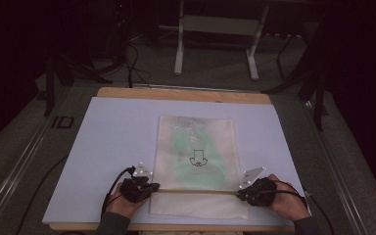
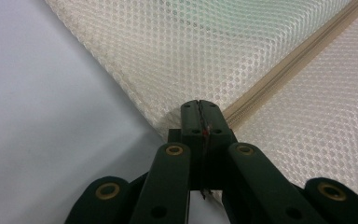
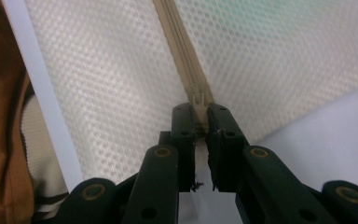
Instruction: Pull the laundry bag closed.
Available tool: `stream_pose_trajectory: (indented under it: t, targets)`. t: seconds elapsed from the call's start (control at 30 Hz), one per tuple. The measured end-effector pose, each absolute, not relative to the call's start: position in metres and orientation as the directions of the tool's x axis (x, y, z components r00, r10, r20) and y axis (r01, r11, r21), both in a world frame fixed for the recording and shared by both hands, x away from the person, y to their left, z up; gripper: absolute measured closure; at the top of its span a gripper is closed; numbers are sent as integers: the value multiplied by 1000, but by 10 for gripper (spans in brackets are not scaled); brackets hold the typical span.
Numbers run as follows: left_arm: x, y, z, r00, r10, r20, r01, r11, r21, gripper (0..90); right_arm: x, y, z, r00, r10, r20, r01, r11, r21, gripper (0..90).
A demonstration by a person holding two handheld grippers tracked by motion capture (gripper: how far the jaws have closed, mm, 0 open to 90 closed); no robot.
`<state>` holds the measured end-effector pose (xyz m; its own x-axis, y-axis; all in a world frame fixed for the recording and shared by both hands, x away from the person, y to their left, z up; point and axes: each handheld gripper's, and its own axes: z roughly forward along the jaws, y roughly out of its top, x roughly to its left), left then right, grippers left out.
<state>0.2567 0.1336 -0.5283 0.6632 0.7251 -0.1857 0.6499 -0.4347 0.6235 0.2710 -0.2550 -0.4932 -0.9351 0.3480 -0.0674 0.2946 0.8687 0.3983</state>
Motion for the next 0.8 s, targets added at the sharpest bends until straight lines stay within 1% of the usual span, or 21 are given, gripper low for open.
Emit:
stream_pose_trajectory:
  t: [0.23,0.47,0.5,0.57,0.73,0.8]
  targets:
    - [257,134,-528,664,724,-187,650,-435,624,894,271,-265,-494,-929,368,-45,318,853,413,821]
    - [257,133,-528,663,725,-187,651,-435,623,893,269,-266,-497,-929,366,-51,310,846,433,806]
    - [257,133,-528,663,725,-185,650,-436,623,892,269,-267,-497,-931,361,-49,305,845,439,771]
    - [257,134,-528,662,725,-191,652,-431,623,892,268,-266,-497,-932,361,-46,305,844,441,745]
    - [257,134,-528,664,724,-188,650,-433,624,889,268,-265,-496,-930,363,-54,301,838,456,707]
    - [257,134,-528,664,722,-195,650,-428,628,885,269,-267,-495,-927,370,-52,303,825,477,684]
